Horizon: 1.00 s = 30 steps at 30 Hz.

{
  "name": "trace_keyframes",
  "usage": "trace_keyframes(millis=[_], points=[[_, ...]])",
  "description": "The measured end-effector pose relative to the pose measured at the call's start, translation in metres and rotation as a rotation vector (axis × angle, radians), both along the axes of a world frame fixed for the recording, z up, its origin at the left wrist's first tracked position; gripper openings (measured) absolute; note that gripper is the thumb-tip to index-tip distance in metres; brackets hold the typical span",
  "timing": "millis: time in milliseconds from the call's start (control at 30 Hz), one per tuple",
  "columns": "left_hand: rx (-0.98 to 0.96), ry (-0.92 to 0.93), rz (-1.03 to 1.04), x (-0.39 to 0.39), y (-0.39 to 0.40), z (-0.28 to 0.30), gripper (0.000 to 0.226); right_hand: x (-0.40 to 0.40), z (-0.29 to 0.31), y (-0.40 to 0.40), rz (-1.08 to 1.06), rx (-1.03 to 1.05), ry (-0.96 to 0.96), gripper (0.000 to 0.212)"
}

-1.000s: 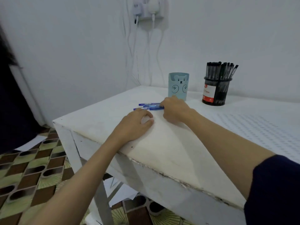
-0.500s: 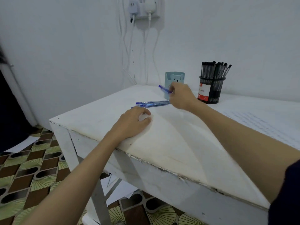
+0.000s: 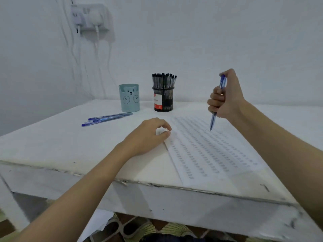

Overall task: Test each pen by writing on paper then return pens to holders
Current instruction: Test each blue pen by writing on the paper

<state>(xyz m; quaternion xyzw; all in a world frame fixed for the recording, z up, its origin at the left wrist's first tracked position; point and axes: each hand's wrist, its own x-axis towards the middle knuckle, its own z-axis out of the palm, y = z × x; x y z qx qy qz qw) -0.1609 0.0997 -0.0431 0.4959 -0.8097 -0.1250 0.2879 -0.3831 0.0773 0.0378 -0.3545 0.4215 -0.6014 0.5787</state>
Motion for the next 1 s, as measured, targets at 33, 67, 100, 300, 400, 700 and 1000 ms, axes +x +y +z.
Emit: trace_keyframes(millis=[33, 67, 100, 300, 400, 700, 1000], points=[[-0.001, -0.011, -0.024, -0.012, -0.003, 0.0, 0.016, -0.015, 0.001, 0.004, -0.024, -0.017, -0.018, 0.049], [0.004, -0.024, -0.044, -0.025, -0.007, 0.001, 0.016, -0.031, 0.001, 0.008, -0.043, -0.035, -0.028, 0.053], [0.014, -0.037, -0.053, -0.035, -0.011, 0.002, 0.016, -0.044, -0.001, 0.009, -0.061, -0.049, -0.026, 0.059], [0.089, -0.179, -0.088, -0.082, -0.043, 0.008, 0.024, -0.092, -0.018, 0.008, -0.011, -0.023, 0.085, 0.053], [0.125, -0.236, -0.09, -0.096, -0.058, 0.008, 0.031, -0.096, -0.032, 0.006, 0.024, 0.059, 0.318, 0.08], [0.076, -0.149, -0.119, -0.108, -0.067, -0.006, 0.035, -0.072, -0.068, -0.002, -0.135, -0.094, 0.582, 0.037], [0.078, -0.111, -0.108, -0.107, -0.07, -0.01, 0.033, -0.066, -0.076, -0.003, -0.225, -0.218, 0.846, 0.039]])
